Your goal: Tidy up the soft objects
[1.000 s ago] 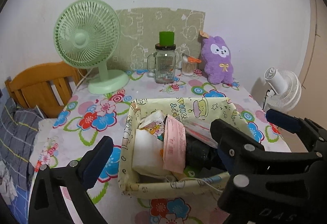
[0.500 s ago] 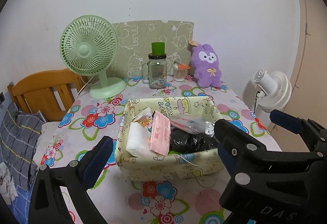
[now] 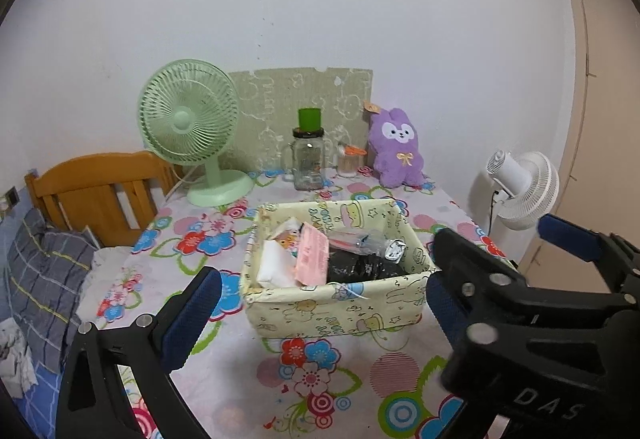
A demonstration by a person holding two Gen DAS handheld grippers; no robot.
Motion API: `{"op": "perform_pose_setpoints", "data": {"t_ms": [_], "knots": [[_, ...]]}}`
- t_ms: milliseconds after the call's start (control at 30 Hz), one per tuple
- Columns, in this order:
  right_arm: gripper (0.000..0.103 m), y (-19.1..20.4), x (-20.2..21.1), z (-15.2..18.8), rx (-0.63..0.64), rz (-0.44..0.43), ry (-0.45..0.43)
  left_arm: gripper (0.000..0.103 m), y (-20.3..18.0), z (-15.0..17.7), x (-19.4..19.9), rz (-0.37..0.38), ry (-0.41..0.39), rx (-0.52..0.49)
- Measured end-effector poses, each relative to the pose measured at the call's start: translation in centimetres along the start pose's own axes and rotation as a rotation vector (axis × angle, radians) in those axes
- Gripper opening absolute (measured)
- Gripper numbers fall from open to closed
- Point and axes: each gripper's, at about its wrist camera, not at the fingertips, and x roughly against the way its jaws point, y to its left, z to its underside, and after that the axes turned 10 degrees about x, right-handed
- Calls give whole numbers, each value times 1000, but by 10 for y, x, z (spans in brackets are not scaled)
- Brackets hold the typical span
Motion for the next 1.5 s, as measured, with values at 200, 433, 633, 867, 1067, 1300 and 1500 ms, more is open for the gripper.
{"op": "perform_pose_setpoints", "data": {"t_ms": [200,433,633,867,1067,1300,1500], "knots": [[103,-4,24,8,2,36,-27,103,5,5,17,-6,-14,19],[103,-9,42,17,-18,51,-45,103,11,12,33,-10,-22,37],[103,-12,59,24,-25,75,-70,103,16,15,45,-10,-42,43],[103,-17,69,32,-54,93,-80,103,21,19,54,0,-57,37],[103,-20,73,36,-67,95,-81,103,25,20,57,-9,-64,50],[103,-22,74,37,-65,90,-86,103,28,18,58,-22,-74,61],[103,-20,74,36,-62,91,-85,103,31,16,57,-28,-71,81]]}}
